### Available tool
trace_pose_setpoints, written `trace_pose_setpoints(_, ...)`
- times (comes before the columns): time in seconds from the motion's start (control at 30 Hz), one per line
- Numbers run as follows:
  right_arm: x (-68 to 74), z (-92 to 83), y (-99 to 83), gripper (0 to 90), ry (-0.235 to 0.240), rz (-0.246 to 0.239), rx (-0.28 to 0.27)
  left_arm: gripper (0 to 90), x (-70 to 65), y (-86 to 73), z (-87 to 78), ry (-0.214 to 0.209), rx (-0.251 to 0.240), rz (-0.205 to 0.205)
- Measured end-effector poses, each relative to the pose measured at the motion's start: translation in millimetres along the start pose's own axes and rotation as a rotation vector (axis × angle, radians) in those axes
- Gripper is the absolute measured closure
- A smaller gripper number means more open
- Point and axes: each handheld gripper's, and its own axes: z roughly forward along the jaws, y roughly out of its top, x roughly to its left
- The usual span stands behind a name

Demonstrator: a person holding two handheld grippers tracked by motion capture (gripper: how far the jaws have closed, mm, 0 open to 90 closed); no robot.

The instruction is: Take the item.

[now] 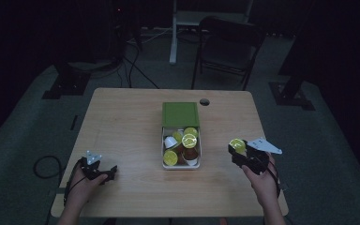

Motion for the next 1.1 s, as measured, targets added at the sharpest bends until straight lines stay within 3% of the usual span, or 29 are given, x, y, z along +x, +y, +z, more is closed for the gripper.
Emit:
trace_pose_setpoints(0.43,-27.2,6.0,-28.0,39.8,-0.096,0.025,0.052,9.2,0.0,0.0,0.0,0.000,0.000,0.000)
trace_pose_setpoints(1.1,-53.8,17.2,-70.7,39.8,-0.155,0.074,0.159,9.3,0.0,0.0,0.0,0.000,0.000,0.000)
